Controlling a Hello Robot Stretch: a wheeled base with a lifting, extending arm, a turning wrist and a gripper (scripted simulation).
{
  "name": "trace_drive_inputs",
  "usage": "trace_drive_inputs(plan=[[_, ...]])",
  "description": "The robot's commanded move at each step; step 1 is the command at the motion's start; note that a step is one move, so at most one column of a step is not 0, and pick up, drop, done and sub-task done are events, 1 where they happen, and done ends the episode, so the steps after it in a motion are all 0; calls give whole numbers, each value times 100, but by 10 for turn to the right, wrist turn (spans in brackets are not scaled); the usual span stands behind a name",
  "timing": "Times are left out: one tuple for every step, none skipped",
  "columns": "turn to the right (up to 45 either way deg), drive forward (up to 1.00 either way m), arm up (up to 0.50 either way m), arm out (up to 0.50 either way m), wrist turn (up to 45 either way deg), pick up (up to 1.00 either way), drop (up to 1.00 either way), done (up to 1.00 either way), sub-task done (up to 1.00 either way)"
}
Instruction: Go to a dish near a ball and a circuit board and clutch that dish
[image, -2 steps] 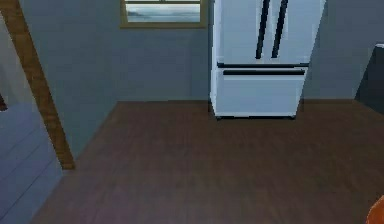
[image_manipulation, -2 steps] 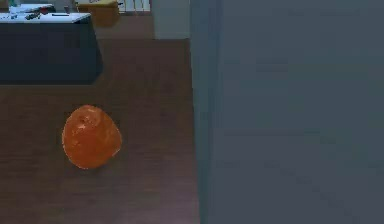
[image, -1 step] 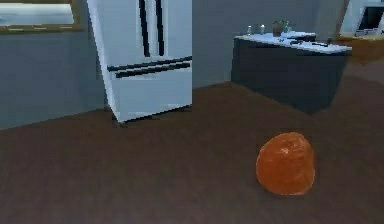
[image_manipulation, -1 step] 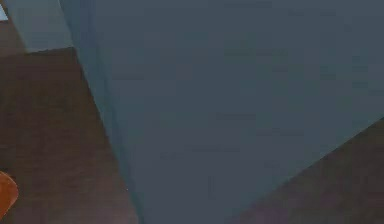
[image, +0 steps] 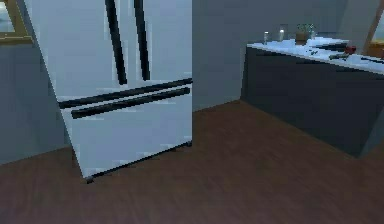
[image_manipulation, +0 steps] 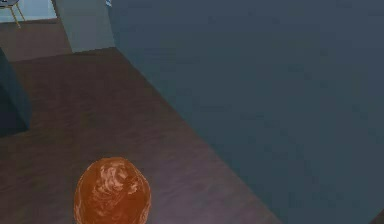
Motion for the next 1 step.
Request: trace_drive_inputs(plan=[[30,0,0,0,0,0,0,0,0]])
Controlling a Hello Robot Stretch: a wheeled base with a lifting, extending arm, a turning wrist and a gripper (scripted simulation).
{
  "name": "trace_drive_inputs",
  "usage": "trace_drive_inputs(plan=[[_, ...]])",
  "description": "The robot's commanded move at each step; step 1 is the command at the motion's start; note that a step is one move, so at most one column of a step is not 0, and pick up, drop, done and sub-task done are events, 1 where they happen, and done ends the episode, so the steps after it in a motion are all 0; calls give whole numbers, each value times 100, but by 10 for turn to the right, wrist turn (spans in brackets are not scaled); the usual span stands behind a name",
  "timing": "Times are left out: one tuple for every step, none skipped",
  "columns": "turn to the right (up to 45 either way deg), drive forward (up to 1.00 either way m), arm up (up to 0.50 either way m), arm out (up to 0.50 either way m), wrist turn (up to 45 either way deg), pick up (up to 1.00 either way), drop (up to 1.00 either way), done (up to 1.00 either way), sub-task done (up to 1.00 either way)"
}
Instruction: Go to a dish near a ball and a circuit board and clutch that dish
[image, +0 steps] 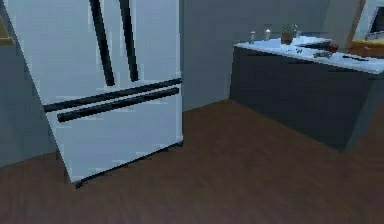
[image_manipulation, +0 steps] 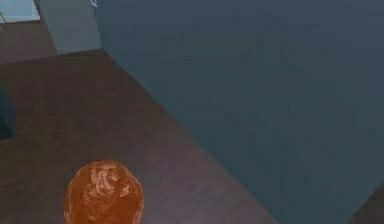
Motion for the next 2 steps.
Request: trace_drive_inputs(plan=[[0,30,0,0,0,0,0,0,0],[0,70,0,0,0,0,0,0,0]])
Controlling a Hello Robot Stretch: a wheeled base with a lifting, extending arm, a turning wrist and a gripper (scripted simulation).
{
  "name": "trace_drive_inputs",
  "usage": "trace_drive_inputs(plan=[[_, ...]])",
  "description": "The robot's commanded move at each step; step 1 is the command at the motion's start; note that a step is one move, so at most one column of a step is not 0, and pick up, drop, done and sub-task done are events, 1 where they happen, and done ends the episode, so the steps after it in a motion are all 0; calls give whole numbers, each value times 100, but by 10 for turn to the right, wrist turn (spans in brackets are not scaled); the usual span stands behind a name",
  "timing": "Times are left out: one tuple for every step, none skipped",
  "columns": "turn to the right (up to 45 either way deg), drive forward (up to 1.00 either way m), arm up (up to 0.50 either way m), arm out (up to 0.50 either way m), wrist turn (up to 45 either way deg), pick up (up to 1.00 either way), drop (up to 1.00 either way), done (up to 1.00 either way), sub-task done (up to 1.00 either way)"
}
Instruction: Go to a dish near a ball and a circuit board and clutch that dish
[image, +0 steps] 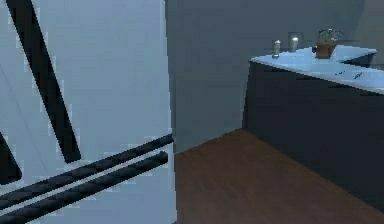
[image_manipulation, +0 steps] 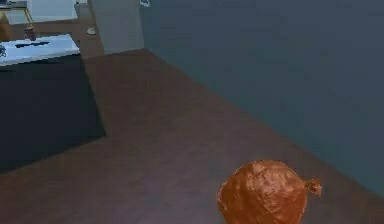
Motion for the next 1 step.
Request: trace_drive_inputs(plan=[[450,0,0,0,0,0,0,0,0]])
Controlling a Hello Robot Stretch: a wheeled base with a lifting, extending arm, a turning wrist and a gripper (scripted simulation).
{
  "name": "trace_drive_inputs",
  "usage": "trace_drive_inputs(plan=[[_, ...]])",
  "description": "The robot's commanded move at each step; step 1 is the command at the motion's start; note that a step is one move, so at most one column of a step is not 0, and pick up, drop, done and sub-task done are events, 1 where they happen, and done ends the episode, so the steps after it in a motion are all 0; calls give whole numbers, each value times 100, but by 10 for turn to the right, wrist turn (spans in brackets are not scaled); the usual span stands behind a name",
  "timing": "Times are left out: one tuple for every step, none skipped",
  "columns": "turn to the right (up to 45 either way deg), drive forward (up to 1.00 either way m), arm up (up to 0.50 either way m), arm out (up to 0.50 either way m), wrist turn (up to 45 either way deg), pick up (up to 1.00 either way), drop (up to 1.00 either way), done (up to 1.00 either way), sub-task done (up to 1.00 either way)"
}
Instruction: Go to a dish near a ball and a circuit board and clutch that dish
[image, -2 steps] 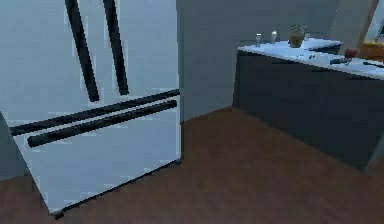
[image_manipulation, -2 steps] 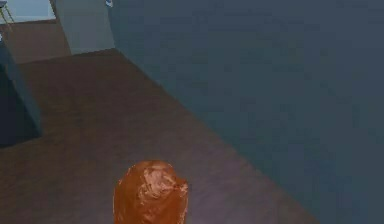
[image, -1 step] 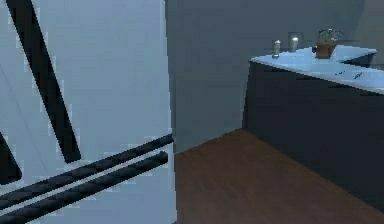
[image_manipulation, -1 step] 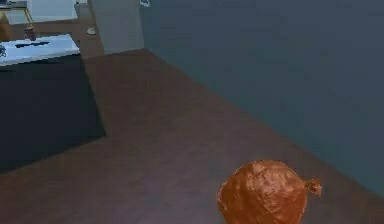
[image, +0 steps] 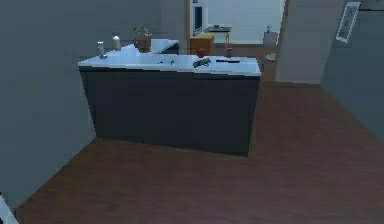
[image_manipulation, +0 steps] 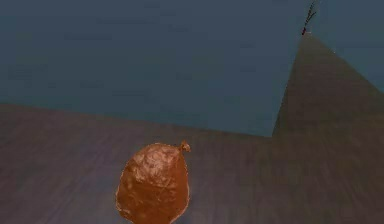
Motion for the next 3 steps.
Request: trace_drive_inputs(plan=[[90,0,0,0,0,0,0,0,0],[0,75,0,0,0,0,0,0,0],[450,0,0,0,0,0,0,0,0]])
